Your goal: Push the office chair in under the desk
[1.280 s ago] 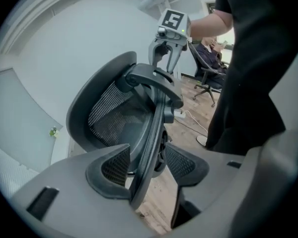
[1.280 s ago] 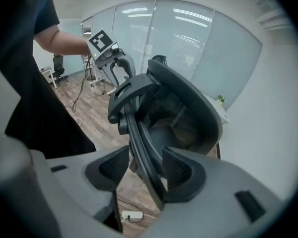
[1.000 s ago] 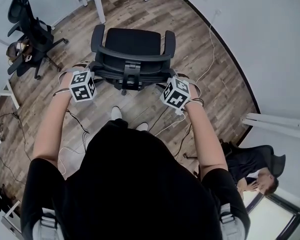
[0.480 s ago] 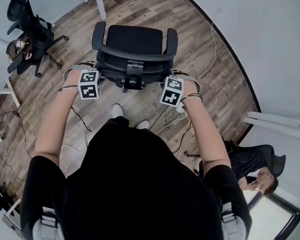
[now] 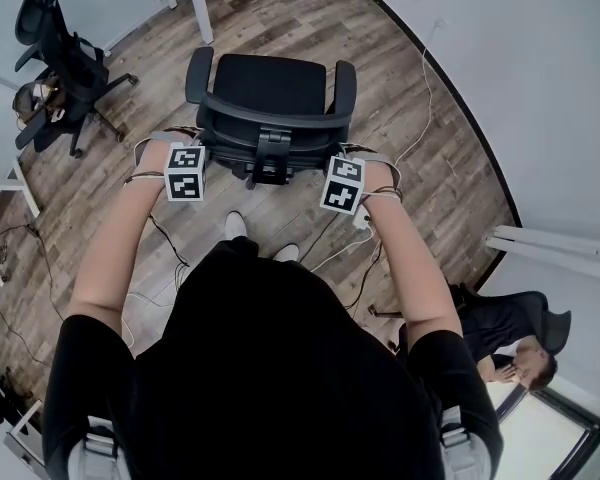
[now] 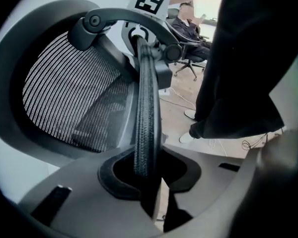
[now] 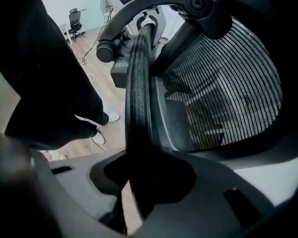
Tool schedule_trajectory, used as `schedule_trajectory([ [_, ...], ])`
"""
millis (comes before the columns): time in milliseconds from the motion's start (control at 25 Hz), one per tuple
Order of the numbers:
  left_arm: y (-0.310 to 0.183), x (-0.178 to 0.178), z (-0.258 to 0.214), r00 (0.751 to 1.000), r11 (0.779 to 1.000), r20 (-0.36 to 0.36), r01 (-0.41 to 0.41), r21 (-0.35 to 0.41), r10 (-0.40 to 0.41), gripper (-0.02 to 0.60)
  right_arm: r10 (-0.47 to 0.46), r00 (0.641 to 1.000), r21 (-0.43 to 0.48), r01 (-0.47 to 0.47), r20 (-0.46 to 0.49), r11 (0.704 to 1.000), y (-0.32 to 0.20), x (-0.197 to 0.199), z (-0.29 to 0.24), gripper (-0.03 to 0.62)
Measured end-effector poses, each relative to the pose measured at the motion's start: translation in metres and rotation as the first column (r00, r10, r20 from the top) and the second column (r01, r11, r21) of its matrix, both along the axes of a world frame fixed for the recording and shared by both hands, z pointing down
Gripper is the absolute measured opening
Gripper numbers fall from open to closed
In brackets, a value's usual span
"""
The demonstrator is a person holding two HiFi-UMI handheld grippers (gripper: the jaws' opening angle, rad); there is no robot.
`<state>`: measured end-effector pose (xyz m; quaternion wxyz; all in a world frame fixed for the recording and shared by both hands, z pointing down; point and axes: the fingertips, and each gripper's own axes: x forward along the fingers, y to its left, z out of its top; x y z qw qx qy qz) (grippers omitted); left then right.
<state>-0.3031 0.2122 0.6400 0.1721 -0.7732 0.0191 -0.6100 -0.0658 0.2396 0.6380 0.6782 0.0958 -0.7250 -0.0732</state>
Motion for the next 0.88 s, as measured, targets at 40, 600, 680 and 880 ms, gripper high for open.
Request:
schedule_trajectory([
  [40, 0.0, 0.0, 0.0, 1.0, 1.0, -0.004, -0.005, -0.001, 0.005, 0.077, -0.001, 1.0, 0.007, 0.001, -0.002, 1.0, 0.0, 0.001, 0.0, 0.107],
  [600, -0.003, 0.008, 0.0, 0.997, 0.999, -0.061, -0.043, -0.022, 0.042, 0.077, 0.009, 1.0, 0.078, -0.006, -0.029, 0.997, -0.007, 0.007, 0.004, 0.095],
  [680, -0.01, 0.007, -0.001, 0.997, 0.999, -0.064, -0.053, -0.001, 0.053, 0.075, 0.018, 0.999, 0.082, -0.015, -0.031, 0.997, -0.011, 0.006, 0.004, 0.095],
  [880, -0.03, 0.005, -0.002, 0.995, 0.997, -0.069, -0.073, 0.021, 0.074, 0.072, 0.039, 0.999, 0.081, -0.036, -0.03, 0.996, -0.028, 0.002, 0.002, 0.095],
])
